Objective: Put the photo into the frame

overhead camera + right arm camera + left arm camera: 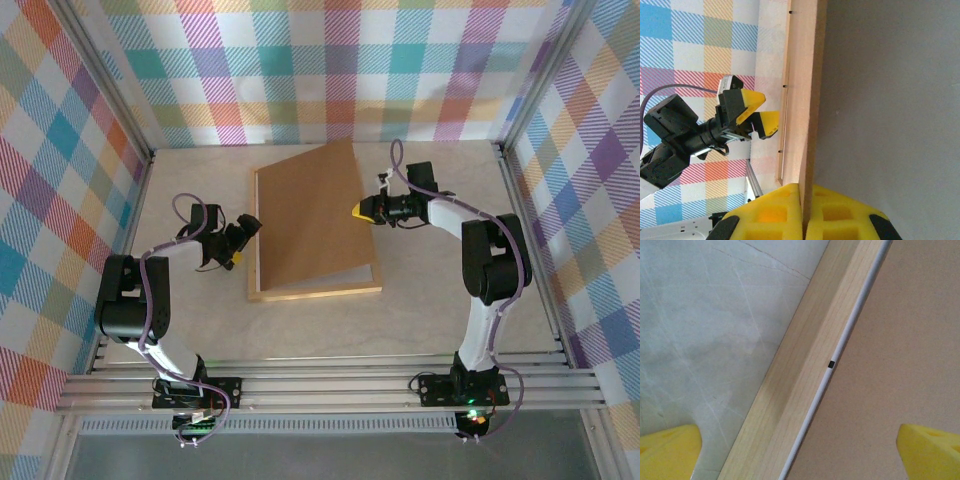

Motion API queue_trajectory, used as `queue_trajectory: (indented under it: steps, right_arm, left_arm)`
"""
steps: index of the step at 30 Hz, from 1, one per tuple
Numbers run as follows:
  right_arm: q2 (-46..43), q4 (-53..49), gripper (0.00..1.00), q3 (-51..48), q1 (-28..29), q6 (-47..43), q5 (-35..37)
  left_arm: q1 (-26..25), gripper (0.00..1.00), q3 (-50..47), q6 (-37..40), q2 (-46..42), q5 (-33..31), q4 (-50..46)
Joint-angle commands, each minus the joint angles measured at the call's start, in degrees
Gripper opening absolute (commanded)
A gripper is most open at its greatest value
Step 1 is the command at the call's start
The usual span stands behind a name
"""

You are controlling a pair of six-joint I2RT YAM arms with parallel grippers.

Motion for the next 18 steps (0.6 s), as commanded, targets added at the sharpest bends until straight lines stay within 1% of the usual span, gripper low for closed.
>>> queue_trajectory:
  steps: [1, 3, 8, 10, 14, 16, 18]
  right_arm:
    - [-1.0, 1.2, 0.00, -1.2, -0.2, -1.4, 0.5]
    - [-1.3, -0.1, 0.00, -1.2, 0.0, -1.2, 0.6]
    - [-1.6, -3.5, 0.00, -1.0, 0.0, -1.3, 1.7]
    - [-1.5, -3.0, 0.00, -1.3, 0.0, -0.7, 1.1]
    - [0.3, -3.4, 0.00, -0.2, 0.1, -0.2, 0.1]
    - [1.3, -4.2, 0.00, 0.6, 0.0, 0.2, -0.2]
    - [1.5, -4.8, 0.00, 0.6, 0.1, 0.5, -0.5]
  left_arm:
    - [-1.0, 1.00, 1.5, 0.2, -0.2, 0.8, -0.4]
    - [-1.2, 1.00, 1.5, 0.0, -0.6, 0.3, -0.4]
    - [-0.6, 1.00, 1.6, 1.3, -5.8, -7.7, -2.2]
    - [-0.2, 1.00, 2.2, 1.4, -6.3, -7.3, -1.8]
    - [0.0, 1.00, 4.1, 1.2, -3.4, -3.3, -0.7]
    - [0.0, 1.00, 4.2, 0.9, -2.6, -4.1, -1.1]
    - [0.0, 1.00, 3.2, 1.0, -3.5, -6.9, -0.9]
